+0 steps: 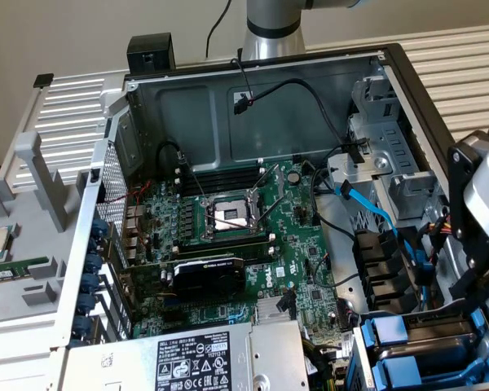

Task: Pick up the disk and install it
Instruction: 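Insert the first disk wire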

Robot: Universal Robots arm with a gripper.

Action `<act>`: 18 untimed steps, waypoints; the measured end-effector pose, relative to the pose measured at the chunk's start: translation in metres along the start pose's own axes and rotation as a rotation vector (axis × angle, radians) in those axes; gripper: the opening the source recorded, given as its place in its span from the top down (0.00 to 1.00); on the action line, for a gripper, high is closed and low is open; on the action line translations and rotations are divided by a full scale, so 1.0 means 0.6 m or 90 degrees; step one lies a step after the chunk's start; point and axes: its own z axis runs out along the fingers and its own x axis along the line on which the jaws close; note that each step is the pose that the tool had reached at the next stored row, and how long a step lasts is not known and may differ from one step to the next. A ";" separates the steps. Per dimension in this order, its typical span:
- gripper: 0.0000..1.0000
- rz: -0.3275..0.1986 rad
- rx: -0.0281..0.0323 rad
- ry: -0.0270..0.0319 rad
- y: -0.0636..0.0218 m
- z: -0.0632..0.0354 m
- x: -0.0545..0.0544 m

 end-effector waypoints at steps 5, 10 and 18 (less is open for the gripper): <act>0.83 0.000 0.0000 0.0001 0.000 0.000 0.000; 0.83 0.000 0.0000 0.0001 0.000 0.000 0.000; 0.83 0.001 -0.0105 0.0279 -0.004 0.002 -0.010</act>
